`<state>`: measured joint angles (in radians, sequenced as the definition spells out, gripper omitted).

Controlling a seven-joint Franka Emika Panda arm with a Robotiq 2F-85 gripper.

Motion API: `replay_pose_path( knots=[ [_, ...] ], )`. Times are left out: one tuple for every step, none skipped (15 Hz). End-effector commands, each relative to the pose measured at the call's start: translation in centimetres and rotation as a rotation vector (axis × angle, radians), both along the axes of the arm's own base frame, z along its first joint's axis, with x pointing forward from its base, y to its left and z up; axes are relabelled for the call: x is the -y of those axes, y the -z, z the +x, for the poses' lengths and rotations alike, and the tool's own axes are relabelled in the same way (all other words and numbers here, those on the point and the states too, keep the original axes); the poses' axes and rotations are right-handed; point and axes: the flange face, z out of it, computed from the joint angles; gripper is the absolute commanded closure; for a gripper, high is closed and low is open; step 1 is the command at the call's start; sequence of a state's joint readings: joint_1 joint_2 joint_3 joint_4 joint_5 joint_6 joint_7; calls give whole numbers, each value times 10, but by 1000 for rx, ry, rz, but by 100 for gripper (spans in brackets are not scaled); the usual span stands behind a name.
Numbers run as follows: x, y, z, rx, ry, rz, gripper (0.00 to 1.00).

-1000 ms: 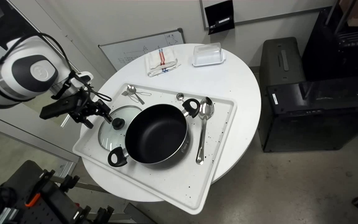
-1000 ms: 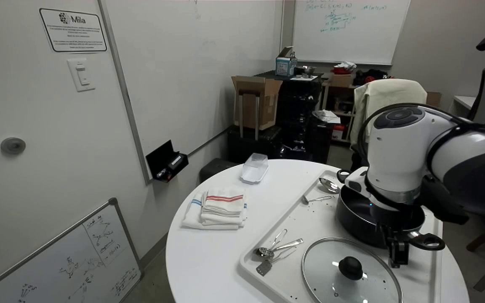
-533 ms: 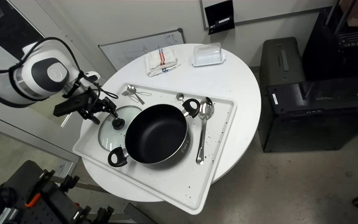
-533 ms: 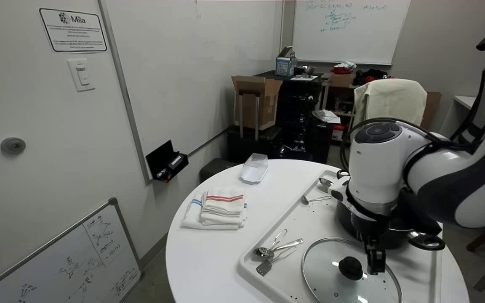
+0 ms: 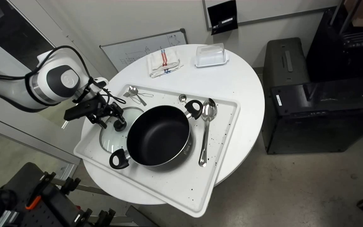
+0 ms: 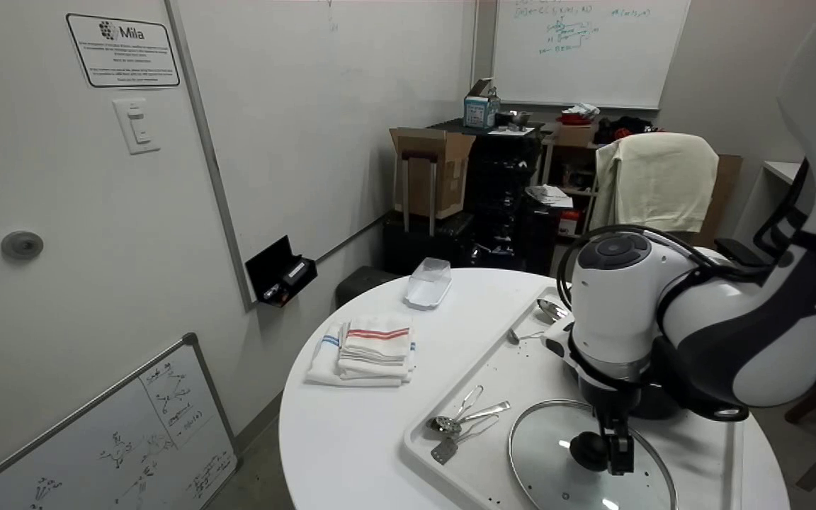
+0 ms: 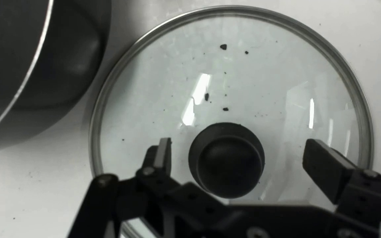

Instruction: Cover the pot using the lid

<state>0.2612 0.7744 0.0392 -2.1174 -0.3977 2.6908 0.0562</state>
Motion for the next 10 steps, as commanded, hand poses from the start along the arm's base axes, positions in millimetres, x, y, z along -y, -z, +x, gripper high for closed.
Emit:
replay_pose_path(
  knots=[
    [-4,16,6,12,7,3,0],
    [-4,19,7,12,7,2,0],
    [-4,21,8,12,8,2,0],
    [-4,23,9,15,7,2,0],
    [-5,25,9,17,7,2,0],
    [-5,25,11,20,7,3,0],
    [-6,26,12,23,7,4,0],
    [-6,27,13,24,6,4,0],
    [-6,28,13,25,5,4,4],
    [-6,27,14,27,3,5,26]
  ],
)
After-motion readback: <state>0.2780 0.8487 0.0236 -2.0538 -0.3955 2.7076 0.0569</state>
